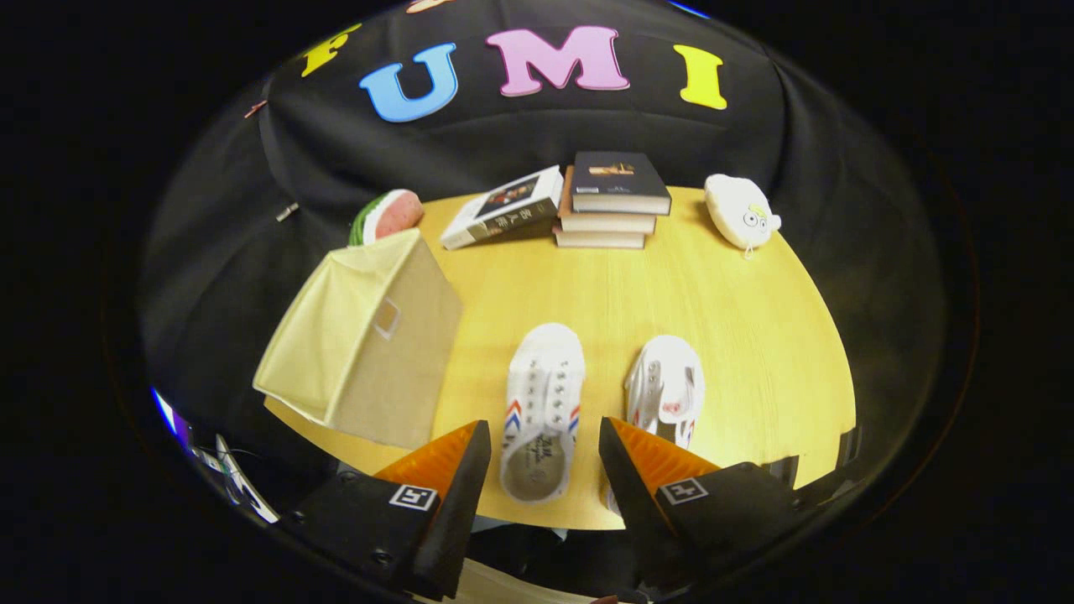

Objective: Open the storage box then place both shoes into the box .Put the left shoe in first, then the right shoe, with the right side of both shoes facing outward in a uniform manner.

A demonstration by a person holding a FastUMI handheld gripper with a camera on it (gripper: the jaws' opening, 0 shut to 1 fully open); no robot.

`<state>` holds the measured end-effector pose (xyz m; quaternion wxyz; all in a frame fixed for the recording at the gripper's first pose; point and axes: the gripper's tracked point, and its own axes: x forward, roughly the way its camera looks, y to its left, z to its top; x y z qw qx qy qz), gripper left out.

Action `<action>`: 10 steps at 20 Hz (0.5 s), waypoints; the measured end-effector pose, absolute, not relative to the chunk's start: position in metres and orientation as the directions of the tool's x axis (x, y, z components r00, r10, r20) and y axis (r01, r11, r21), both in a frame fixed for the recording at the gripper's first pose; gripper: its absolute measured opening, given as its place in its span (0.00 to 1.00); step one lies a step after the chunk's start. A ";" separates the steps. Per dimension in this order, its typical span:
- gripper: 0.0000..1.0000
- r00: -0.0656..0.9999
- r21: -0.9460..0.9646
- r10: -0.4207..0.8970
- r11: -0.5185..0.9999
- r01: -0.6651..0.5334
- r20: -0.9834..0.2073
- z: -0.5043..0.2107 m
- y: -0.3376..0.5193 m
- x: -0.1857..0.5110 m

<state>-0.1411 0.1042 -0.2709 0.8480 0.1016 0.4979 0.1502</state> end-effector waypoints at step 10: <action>0.59 0.423 0.086 0.211 0.952 -0.295 -0.881 -0.381 0.107 -0.139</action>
